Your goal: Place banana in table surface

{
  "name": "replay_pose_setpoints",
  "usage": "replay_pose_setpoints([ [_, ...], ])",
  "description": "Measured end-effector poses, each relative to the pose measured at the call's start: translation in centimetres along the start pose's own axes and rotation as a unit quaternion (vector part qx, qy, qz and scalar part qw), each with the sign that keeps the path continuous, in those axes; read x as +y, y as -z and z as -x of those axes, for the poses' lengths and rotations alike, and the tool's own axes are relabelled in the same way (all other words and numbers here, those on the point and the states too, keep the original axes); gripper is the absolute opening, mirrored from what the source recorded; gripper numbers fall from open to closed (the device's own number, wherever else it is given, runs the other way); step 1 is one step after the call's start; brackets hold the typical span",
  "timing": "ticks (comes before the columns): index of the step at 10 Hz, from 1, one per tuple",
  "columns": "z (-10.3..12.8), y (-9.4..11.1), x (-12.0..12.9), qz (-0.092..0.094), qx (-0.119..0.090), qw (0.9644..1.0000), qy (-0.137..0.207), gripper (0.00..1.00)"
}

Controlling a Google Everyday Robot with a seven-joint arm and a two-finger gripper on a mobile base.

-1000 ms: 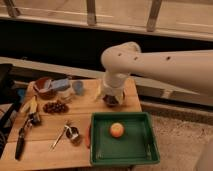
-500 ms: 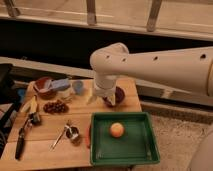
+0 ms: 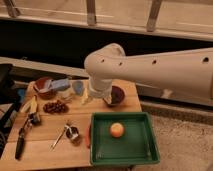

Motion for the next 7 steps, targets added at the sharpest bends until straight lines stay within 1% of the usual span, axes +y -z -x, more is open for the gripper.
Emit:
replay_pose_setpoints([
  [1,1.2,-0.1,2.2,0.000,-0.010,0.9996,0.028,0.73],
  [2,2.2,-0.4,4.0,0.001,-0.016,0.9989,0.045,0.73],
  [3,3.5,-0.9,7.0,0.003,-0.022,0.9973,0.070,0.73],
  [5,5.7,-2.4,11.2,0.004,-0.026,0.9940,0.106,0.73],
  [6,6.6,-3.1,12.8,0.004,-0.026,0.9924,0.120,0.73],
  [7,7.9,-4.2,15.3,0.005,-0.026,0.9898,0.140,0.73],
])
